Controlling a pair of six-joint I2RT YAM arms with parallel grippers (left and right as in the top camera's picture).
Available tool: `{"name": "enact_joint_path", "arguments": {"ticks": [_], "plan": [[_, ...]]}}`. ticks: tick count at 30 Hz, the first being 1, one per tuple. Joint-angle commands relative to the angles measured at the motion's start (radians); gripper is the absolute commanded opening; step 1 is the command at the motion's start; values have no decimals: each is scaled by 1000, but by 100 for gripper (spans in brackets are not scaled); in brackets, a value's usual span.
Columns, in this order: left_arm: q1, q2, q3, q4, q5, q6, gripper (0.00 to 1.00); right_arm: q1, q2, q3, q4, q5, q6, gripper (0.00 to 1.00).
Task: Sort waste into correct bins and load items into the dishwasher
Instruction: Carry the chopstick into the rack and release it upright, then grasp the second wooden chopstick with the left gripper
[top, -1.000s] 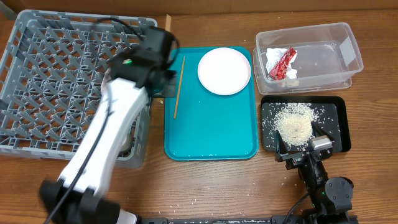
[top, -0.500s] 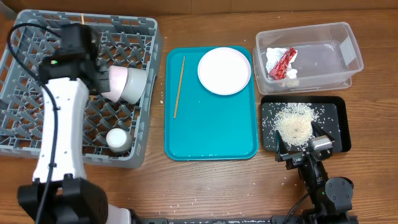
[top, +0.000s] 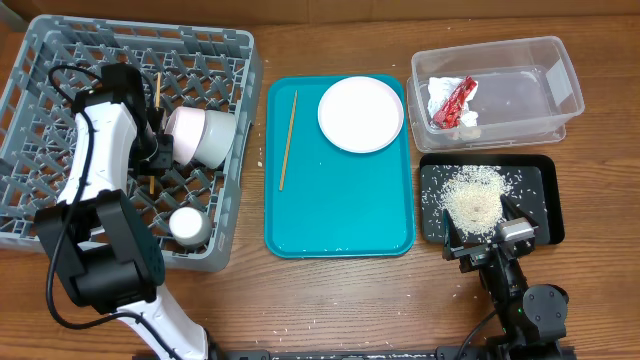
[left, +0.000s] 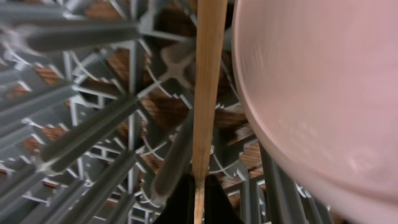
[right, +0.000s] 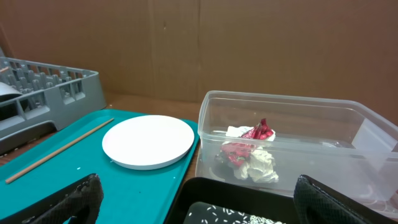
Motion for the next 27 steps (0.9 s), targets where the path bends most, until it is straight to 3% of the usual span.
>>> {"name": "enact_joint_path", "arguments": {"ticks": [1, 4, 5, 6, 7, 8, 19, 25, 27], "plan": [[11, -4, 0, 5, -21, 3, 4, 5, -11, -11, 5, 2, -1, 100], [11, -36, 5, 4, 6, -5, 6, 5, -11, -11, 5, 2, -1, 100], [11, -60, 5, 5, 10, -31, 38, 5, -11, -11, 5, 2, -1, 100], [11, -72, 6, 4, 10, -40, 61, 5, -11, -11, 5, 2, -1, 100], [11, -95, 6, 4, 17, -45, 77, 5, -11, -11, 5, 2, -1, 100], [11, -117, 8, 3, 36, -45, 100, 5, -11, -11, 5, 2, -1, 100], [-71, -454, 51, -20, 405, -53, 100, 5, -11, -11, 5, 2, -1, 100], [-137, -513, 51, -2, 610, -56, 100, 5, -11, -11, 5, 2, -1, 100], [-170, -496, 37, -10, 666, -64, 86, 5, -11, -11, 5, 2, -1, 100]]}}
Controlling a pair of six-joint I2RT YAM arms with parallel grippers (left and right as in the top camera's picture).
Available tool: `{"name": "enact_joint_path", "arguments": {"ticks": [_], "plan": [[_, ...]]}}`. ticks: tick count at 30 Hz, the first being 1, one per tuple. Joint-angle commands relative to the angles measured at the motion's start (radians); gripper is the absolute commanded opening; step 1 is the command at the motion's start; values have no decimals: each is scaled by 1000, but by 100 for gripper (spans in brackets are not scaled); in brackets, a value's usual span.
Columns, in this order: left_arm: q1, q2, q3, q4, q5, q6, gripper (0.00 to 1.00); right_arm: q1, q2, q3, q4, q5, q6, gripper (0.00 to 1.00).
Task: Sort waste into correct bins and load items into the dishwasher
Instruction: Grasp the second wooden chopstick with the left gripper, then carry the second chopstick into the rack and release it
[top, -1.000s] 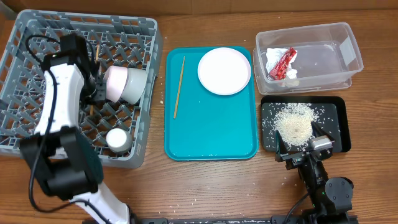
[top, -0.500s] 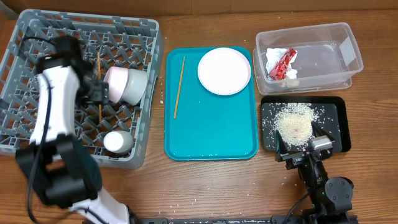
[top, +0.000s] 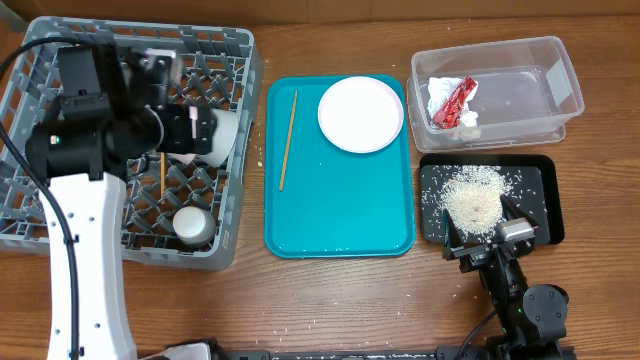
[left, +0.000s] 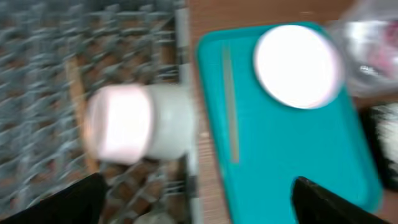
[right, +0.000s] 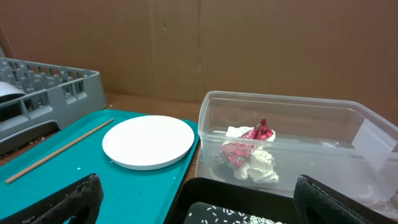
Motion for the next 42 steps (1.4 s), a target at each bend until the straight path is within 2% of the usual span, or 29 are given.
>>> {"name": "enact_joint_path", "arguments": {"ticks": [1, 2, 5, 8, 14, 16, 18, 20, 23, 26, 27, 28, 29, 33, 37, 39, 42], "plan": [[-60, 39, -16, -10, 161, -27, 80, 6, -10, -11, 4, 2, 0, 100], [-89, 56, -32, -10, 135, -40, 73, 6, -10, -11, 4, 2, 0, 100], [-187, 126, -90, 26, -8, -146, 68, 6, -10, -11, 4, 2, 0, 100], [-280, 209, -133, 93, -129, -239, 59, 6, -10, -11, 4, 2, 0, 100], [-444, 414, -141, 229, -436, -422, 55, 6, -10, -11, 4, 2, 0, 100], [-468, 473, -141, 270, -477, -463, 53, 6, -10, -11, 4, 2, 0, 99], [-478, 523, -141, 310, -477, -474, 50, 6, -10, -11, 4, 2, 0, 100], [-478, 593, -141, 346, -478, -495, 42, 6, -10, -11, 4, 2, 0, 100], [-458, 673, -141, 358, -460, -521, 39, 6, -10, -11, 4, 2, 0, 100], [-456, 697, -141, 369, -383, -503, 32, 6, -10, -11, 4, 2, 0, 100], [-456, 697, -141, 370, -358, -492, 25, 6, -10, -11, 4, 2, 0, 100], [-456, 697, -139, 368, -330, -481, 11, 6, -10, -11, 4, 2, 0, 100], [-455, 692, -131, 357, -303, -467, 4, 6, -10, -11, 4, 2, 0, 100], [-435, 633, -58, 252, -234, -463, 4, 6, -10, -11, 4, 2, 0, 100], [-397, 496, 50, 76, -254, -417, 4, 6, -10, -11, 4, 2, 0, 100], [-375, 416, 90, 3, -308, -371, 4, 6, -10, -11, 4, 2, 0, 100], [-338, 288, 118, -84, -479, -292, 4, 6, -10, -11, 4, 2, 0, 100]]}}
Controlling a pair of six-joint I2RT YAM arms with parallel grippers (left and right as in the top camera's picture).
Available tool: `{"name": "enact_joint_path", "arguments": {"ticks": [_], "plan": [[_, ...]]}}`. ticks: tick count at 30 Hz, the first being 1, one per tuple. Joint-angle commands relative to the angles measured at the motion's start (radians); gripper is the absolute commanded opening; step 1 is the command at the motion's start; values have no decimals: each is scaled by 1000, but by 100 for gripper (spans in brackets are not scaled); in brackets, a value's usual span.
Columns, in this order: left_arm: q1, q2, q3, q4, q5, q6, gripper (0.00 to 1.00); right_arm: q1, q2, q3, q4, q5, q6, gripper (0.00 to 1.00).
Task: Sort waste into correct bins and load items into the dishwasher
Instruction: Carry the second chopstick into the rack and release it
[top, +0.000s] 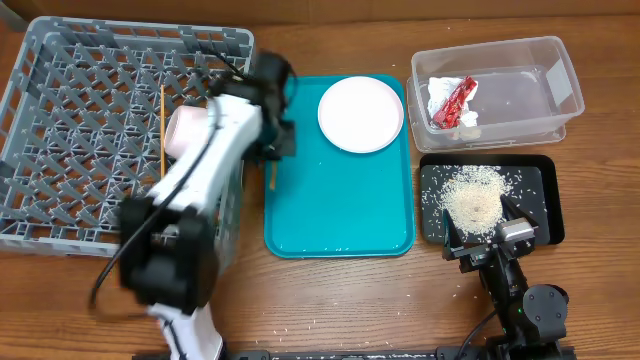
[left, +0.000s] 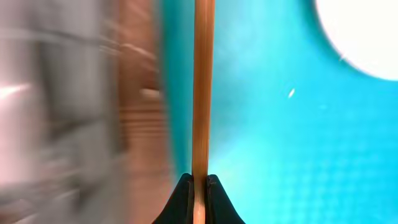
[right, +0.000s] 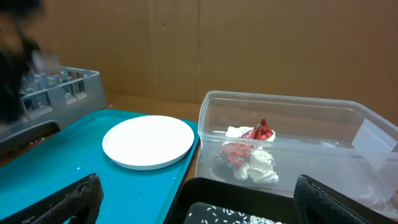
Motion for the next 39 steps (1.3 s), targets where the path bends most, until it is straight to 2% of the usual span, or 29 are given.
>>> {"name": "enact_joint_path", "arguments": {"ticks": [1, 4, 6, 11, 16, 17, 18, 19, 22, 26, 31, 35, 39], "plan": [[52, -215, 62, -63, -218, 144, 4, 6, -10, -11, 4, 3, -1, 100], [101, -293, 61, -131, -407, 206, 4, 6, -10, -11, 4, 3, -1, 100], [145, -312, 60, -161, -470, 207, 4, 6, -10, -11, 4, 3, -1, 100], [301, -291, 13, -166, -404, 207, 4, 6, -10, -11, 4, 3, -1, 100], [414, -230, -98, -93, -332, 212, 4, 6, -10, -11, 4, 3, -1, 100], [426, -218, -108, -87, -320, 212, 9, 6, -10, -11, 4, 3, -1, 100], [434, -204, -112, -86, -307, 212, 23, 6, -10, -11, 4, 3, -1, 100], [436, -195, -111, -85, -304, 212, 33, 6, -10, -11, 4, 3, -1, 100], [433, -196, -86, -93, -302, 216, 51, 6, -10, -11, 4, 3, -1, 100], [415, -215, 25, -153, -241, 216, 54, 6, -10, -11, 4, 3, -1, 100], [360, -270, 182, -196, -72, 231, 57, 6, -10, -11, 4, 3, -1, 100], [276, -295, 195, -163, -54, 226, 57, 6, -10, -11, 4, 3, -1, 100], [191, -278, 189, -121, 81, 227, 52, 6, -10, -11, 4, 3, -1, 100]]}}
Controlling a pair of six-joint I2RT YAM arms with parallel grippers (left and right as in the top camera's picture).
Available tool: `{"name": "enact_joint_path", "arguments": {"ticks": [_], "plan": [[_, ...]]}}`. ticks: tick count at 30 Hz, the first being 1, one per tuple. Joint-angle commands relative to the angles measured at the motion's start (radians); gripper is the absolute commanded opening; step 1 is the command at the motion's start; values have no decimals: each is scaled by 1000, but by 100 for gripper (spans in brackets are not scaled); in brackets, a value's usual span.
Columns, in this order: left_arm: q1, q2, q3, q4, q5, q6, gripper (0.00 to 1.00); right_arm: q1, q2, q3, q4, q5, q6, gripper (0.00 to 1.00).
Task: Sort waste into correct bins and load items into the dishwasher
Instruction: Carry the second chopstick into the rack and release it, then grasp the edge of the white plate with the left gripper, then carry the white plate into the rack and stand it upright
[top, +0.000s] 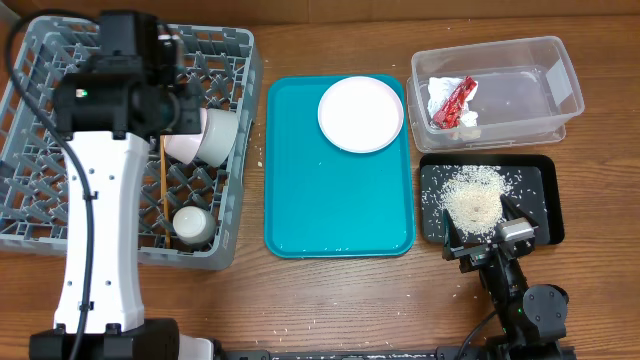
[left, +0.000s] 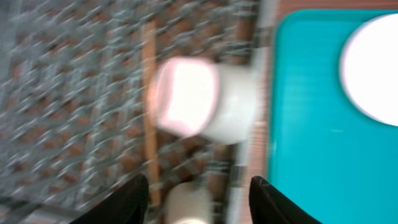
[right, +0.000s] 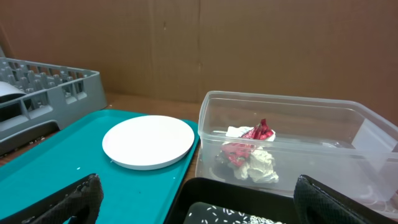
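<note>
My left gripper (left: 199, 204) hangs open over the grey dish rack (top: 60, 60), with nothing between its fingers. Below it in the rack a pink-and-white cup (left: 205, 102) lies on its side. A wooden chopstick (top: 163, 190) lies to the cup's left and a small cup (top: 190, 222) stands nearer the front. The wrist view is blurred. A white plate (top: 361, 113) sits at the back of the teal tray (top: 340, 210). My right gripper (right: 214, 202) rests open at the near edge of the black tray of rice (top: 480, 195).
A clear bin (top: 520, 85) at the back right holds a red wrapper (top: 455, 100) and crumpled tissue. Loose rice grains dot the wooden table near the front edge. Brown cardboard walls the far side.
My left gripper was shut on the chopstick on the teal tray. Now it is open over the rack, and no chopstick lies on the tray. The right arm has not moved.
My left gripper was shut on a chopstick low in the rack, with a second chopstick on the tray. Then it was open above the rack with that stick left inside. Then it was shut on the tray's chopstick. Now it is open over the rack again.
</note>
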Motion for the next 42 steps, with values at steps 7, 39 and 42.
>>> {"name": "enact_joint_path", "arguments": {"ticks": [7, 39, 42], "plan": [[-245, 150, -24, 193, 221, 2, 54, 6, -10, -11, 5, 3, -1, 100], [-294, 667, 30, 219, 351, -354, 4, 6, -10, -11, 5, 3, -1, 100], [-274, 561, 84, 145, 267, -296, 4, 6, -10, -11, 5, 3, -1, 100]]}}
